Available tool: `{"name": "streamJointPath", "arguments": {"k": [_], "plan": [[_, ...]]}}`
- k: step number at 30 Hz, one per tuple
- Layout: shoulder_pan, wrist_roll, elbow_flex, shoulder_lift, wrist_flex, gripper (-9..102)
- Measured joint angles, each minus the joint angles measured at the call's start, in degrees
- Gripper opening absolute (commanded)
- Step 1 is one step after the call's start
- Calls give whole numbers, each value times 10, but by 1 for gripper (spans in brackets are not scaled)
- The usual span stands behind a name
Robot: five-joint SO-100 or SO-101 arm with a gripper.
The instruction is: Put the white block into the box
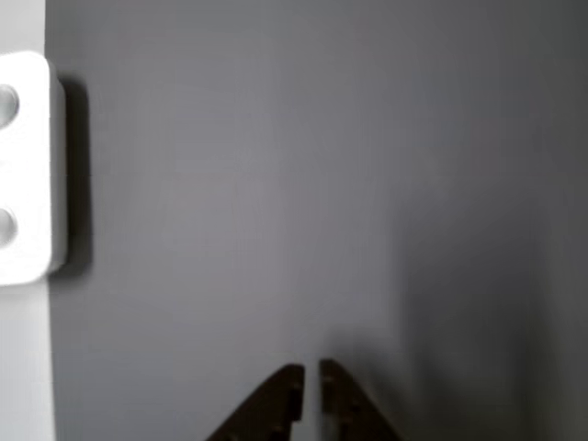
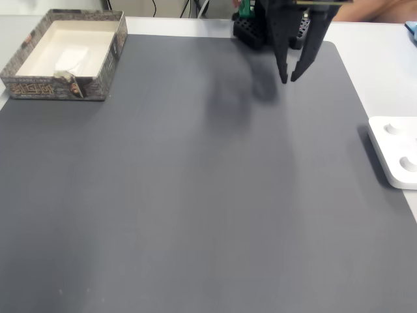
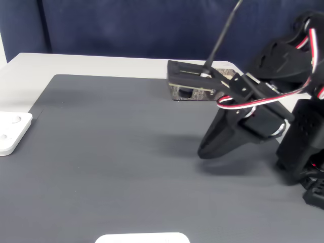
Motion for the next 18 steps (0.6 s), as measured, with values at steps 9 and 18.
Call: {"name": "streamJointPath", "arguments": {"k": [9,18], "plan": [[6,26,84,160,55,-2],[6,29,122,251,116,-2]]}}
